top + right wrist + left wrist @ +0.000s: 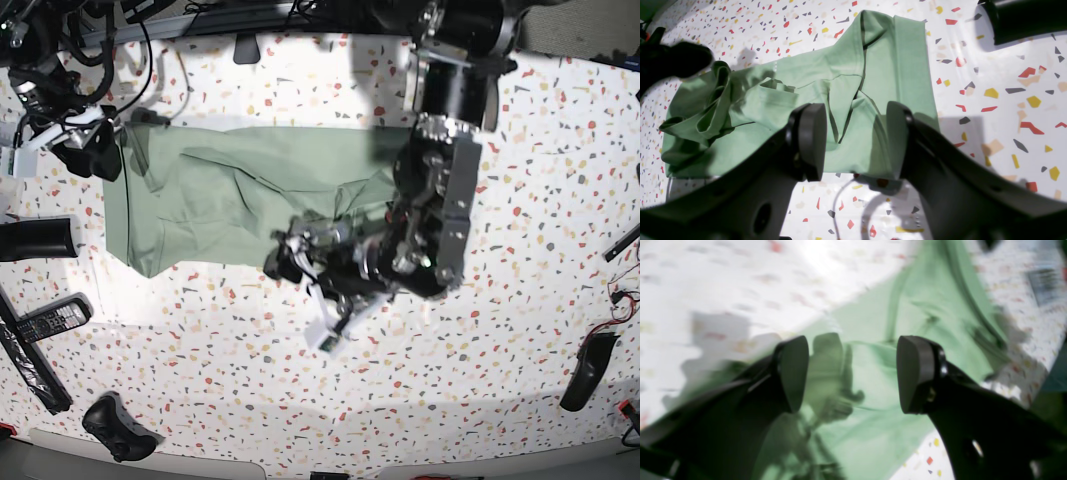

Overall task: Fold the T-shirt properly
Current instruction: 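Press the folded end flat with the left gripper and release it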

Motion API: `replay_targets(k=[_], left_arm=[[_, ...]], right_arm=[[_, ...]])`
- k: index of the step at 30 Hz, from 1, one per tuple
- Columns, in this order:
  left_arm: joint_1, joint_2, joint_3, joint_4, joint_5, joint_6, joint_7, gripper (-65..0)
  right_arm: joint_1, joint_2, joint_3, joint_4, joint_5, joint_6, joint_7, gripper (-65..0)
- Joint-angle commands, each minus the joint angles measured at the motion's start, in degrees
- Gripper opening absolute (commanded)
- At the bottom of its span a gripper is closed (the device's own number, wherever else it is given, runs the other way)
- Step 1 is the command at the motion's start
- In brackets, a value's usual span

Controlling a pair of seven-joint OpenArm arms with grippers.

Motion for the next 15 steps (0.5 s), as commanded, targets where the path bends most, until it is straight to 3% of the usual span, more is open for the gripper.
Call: replay_targets(k=[1, 6, 8, 15], left_arm=[[-2.1, 1.1, -0.8, 1.2, -1.3, -0.4, 0.6, -26.7], [-2.7, 0.1, -6.6, 1.2, -2.6, -0.8, 3.1, -26.7], [-2.1, -1.6, -8.4, 1.2, -5.6, -3.2, 4.3, -26.7], [0.6, -11.2, -14.5, 1.2, -24.9, -5.0, 9.4, -26.7]], right_arm=[[0.1, 0.6, 0.2, 1.2, 1.4, 0.4, 1.1, -36.4], [0.1, 0.6, 0.2, 1.2, 1.4, 0.4, 1.1, -36.4], [0.1, 0.6, 0.2, 1.2, 1.4, 0.4, 1.1, -36.4], [0.1, 0.6, 0.2, 1.2, 1.4, 0.4, 1.1, -36.4]])
